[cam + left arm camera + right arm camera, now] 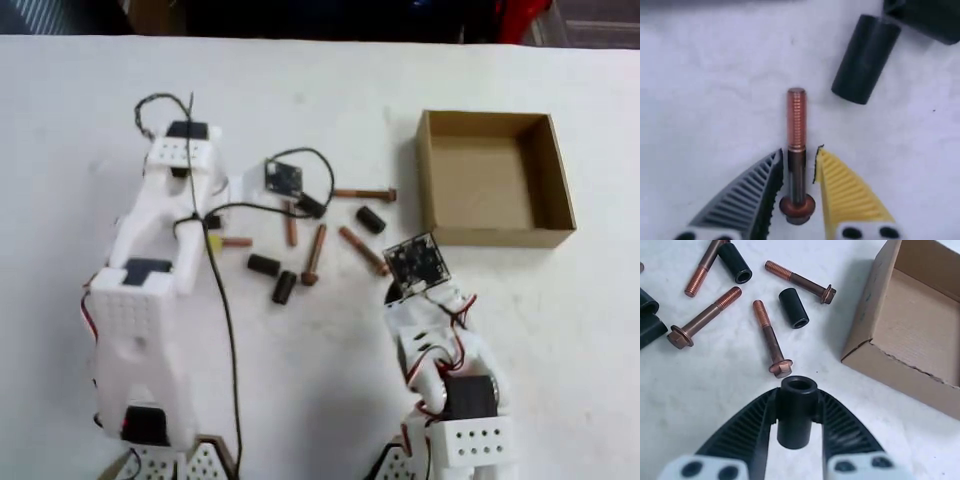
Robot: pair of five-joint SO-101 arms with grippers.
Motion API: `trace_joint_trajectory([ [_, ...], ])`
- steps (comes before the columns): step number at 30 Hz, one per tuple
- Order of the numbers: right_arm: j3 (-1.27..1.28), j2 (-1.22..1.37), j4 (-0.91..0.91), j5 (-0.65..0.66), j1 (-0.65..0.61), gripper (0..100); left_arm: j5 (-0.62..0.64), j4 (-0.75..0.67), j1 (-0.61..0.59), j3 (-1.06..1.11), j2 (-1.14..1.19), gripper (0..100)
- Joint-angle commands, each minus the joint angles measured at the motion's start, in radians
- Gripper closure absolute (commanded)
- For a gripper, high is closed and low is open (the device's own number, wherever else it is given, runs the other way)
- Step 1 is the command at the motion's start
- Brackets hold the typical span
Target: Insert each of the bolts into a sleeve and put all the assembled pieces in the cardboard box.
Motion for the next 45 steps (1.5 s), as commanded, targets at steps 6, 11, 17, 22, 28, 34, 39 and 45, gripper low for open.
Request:
trace_joint_trajectory([
  [6,-0.009,-0.016,-0.027,0.025,0.007,98.1,0.123,0.054,-0.004,-0.170,-0.062,86],
  [11,-0.009,-0.016,-0.027,0.025,0.005,98.1,0.354,0.118,-0.002,-0.328,-0.099,86],
  [17,-0.009,-0.016,-0.027,0.025,0.007,98.1,1.003,0.241,0.025,-0.448,-0.104,86],
  [22,-0.009,-0.016,-0.027,0.025,0.008,98.1,1.694,0.262,0.036,-0.442,-0.096,86],
  [28,-0.009,-0.016,-0.025,0.025,0.008,98.1,2.117,0.261,0.048,-0.408,-0.096,86],
  [34,-0.009,-0.016,-0.025,0.025,0.008,98.1,2.447,0.241,0.033,-0.239,-0.096,85],
  [39,-0.009,-0.016,-0.025,0.025,0.008,98.1,2.595,0.229,0.022,-0.166,-0.096,85],
  [45,-0.009,-0.016,-0.025,0.025,0.008,98.1,2.651,0.201,-0.031,-0.153,-0.094,85],
])
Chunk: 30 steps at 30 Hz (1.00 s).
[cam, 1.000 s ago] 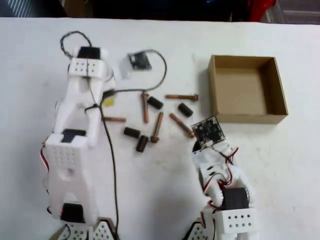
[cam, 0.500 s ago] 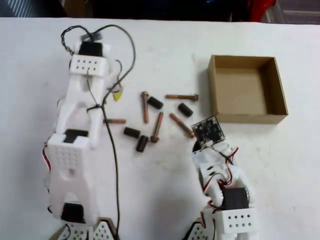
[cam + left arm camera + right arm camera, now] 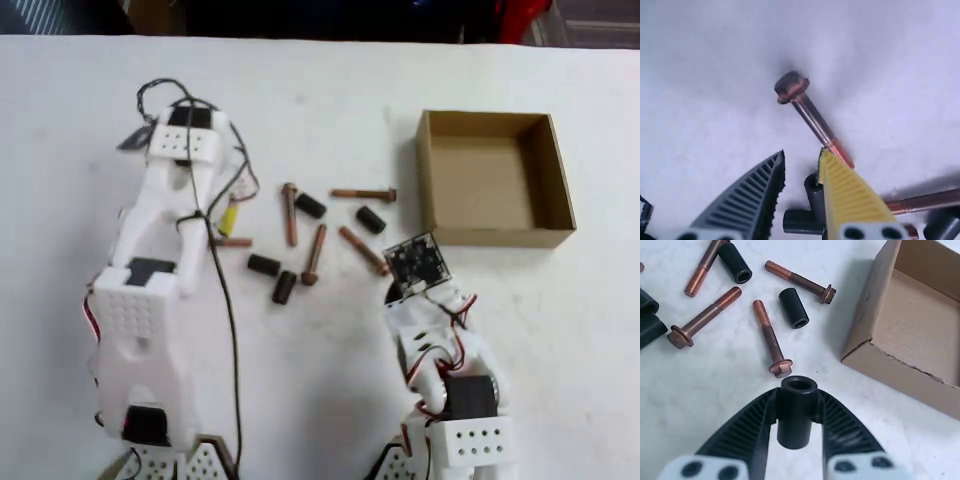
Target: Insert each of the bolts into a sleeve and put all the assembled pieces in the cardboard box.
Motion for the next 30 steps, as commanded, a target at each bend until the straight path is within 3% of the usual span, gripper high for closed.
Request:
trace_joint_trajectory([
  [1,-0.009,-0.016,-0.025,0.025,0.008,98.1,0.048,-0.018,-0.047,-0.008,-0.065,85],
  [18,-0.009,-0.016,-0.024,0.026,0.008,98.1,0.052,-0.141,-0.085,-0.018,0.056,85],
  [30,-0.009,-0.016,-0.024,0.026,0.008,98.1,0.054,-0.060,-0.071,-0.011,0.065,85],
])
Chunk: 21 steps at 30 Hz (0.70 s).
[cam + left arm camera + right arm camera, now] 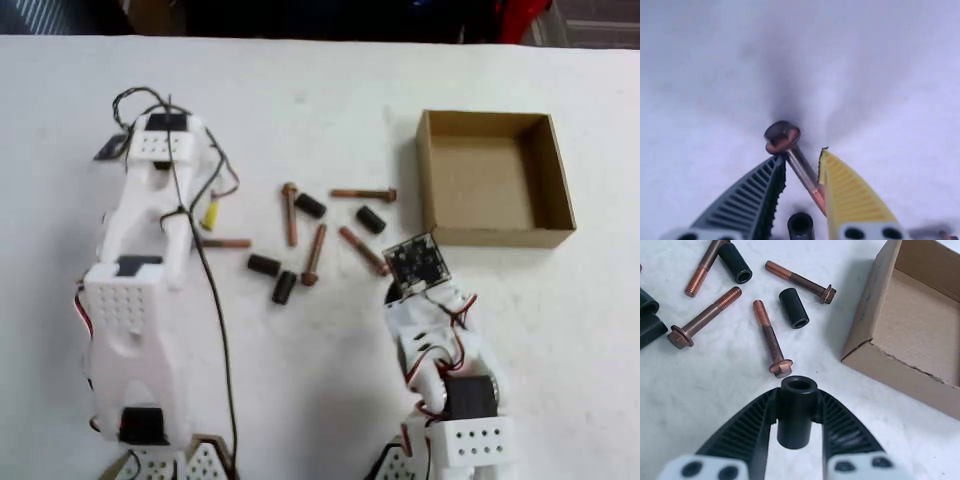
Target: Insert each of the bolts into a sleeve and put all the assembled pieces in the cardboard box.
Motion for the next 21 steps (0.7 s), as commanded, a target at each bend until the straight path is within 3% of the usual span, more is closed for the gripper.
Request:
trace_joint_trajectory([
  [1,-0.009,-0.016,-0.024,0.026,0.008,98.1,0.014,0.052,0.008,-0.011,-0.010,85],
  [9,-0.009,-0.016,-0.024,0.026,0.008,98.1,0.009,0.054,0.010,0.038,-0.007,85],
  [21,-0.009,-0.016,-0.024,0.026,0.008,98.1,0.009,-0.120,0.018,0.103,-0.008,86],
])
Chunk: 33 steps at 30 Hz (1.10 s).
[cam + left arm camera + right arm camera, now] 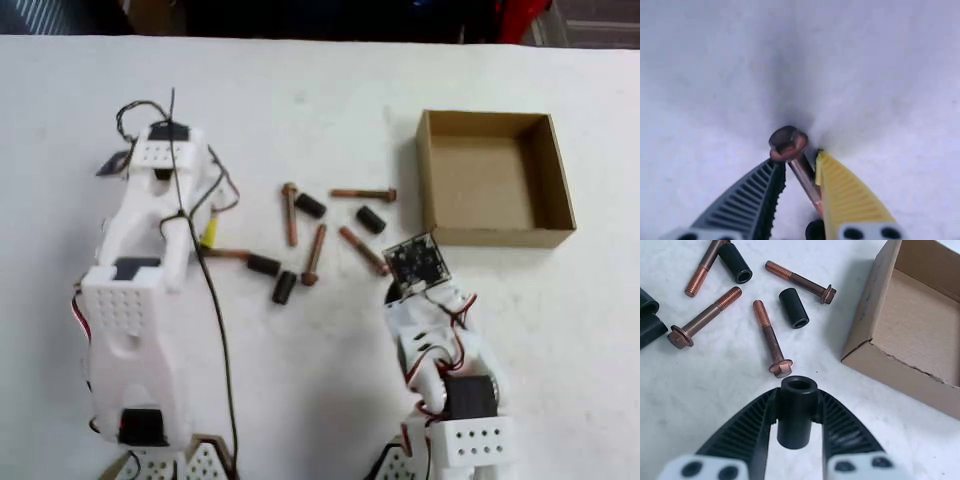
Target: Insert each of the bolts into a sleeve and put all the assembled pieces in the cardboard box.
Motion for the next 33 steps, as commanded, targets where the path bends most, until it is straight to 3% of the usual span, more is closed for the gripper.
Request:
trace_joint_trajectory([
  [1,-0.009,-0.016,-0.024,0.026,0.008,98.1,0.008,-0.064,0.015,-0.038,-0.004,86],
  [7,-0.009,-0.016,-0.024,0.026,0.008,98.1,0.000,-0.071,0.012,-0.074,-0.002,93],
  [10,-0.009,-0.016,-0.024,0.026,0.008,98.1,-0.078,-0.064,0.015,-0.074,-0.002,98],
  [17,-0.009,-0.016,-0.024,0.026,0.008,98.1,-0.247,-0.087,0.018,-0.081,-0.002,98],
  [21,-0.009,-0.016,-0.022,0.026,0.007,98.1,-0.511,-0.140,0.013,-0.081,-0.002,97],
  [28,-0.009,-0.016,-0.022,0.026,0.007,98.1,-1.208,-0.219,0.018,-0.077,-0.004,97],
  [33,-0.009,-0.016,-0.022,0.026,0.005,98.1,-1.468,-0.212,0.024,-0.074,-0.004,97],
])
